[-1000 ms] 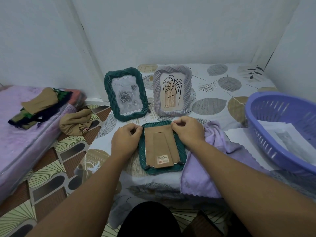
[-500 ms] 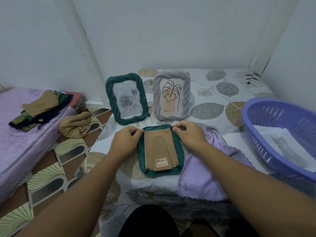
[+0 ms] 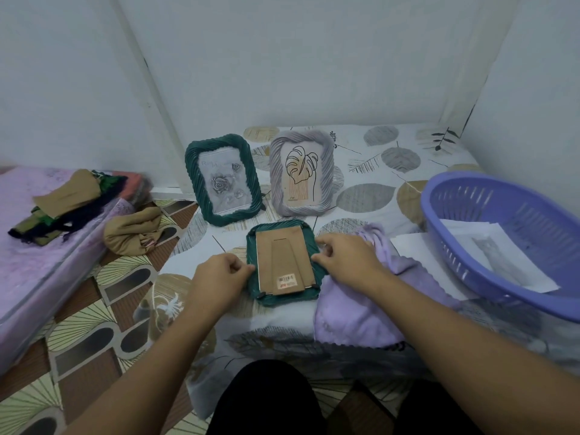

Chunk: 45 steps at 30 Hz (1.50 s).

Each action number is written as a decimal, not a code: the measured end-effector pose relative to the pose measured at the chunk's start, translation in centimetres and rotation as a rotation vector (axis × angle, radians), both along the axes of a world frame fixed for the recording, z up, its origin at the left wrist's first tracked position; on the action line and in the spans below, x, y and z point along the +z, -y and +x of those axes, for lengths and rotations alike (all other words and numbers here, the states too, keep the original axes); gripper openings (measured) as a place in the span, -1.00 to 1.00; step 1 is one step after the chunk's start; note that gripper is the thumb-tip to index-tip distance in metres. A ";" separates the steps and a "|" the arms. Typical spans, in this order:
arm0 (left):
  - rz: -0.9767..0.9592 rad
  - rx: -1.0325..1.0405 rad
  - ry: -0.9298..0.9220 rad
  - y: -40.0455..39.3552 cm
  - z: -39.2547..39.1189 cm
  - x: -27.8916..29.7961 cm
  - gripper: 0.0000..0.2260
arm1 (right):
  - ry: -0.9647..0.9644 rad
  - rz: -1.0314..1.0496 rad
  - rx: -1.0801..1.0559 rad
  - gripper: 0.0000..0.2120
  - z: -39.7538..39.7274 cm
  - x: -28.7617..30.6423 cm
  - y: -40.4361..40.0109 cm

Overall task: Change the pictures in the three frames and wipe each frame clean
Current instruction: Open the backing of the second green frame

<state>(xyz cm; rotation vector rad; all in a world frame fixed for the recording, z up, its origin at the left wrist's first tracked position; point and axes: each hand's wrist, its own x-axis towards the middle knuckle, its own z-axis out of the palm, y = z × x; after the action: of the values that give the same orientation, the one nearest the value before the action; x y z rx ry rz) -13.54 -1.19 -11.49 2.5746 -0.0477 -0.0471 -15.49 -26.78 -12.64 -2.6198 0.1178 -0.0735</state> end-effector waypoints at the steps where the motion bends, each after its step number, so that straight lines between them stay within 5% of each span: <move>1: -0.010 0.005 0.006 0.2 0.1 0.1 -0.72 | -0.005 -0.004 -0.011 -0.79 0.2 0.0 -0.1; 5: -0.198 0.017 0.012 0.2 -0.9 0.3 -0.81 | 0.071 0.082 0.036 -0.74 -0.3 -0.4 0.1; 9: -0.514 -0.183 -0.110 -1.4 -2.8 -0.3 -0.66 | 0.040 0.285 0.216 -0.65 -2.5 -0.1 1.2; 15: -0.456 -0.276 -0.183 -1.9 -3.0 0.1 -0.68 | -0.018 0.452 0.293 -0.70 -4.6 -0.2 2.0; 45: -0.349 -0.371 -0.231 -1.8 -2.2 0.2 -0.84 | -0.167 0.408 0.306 -0.71 -3.9 0.6 1.8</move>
<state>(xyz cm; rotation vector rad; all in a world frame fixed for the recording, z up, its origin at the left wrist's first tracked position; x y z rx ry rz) -15.71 0.66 -11.25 2.1663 -0.4086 -0.4346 -19.35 -28.56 -12.07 -2.2030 -0.1926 0.2508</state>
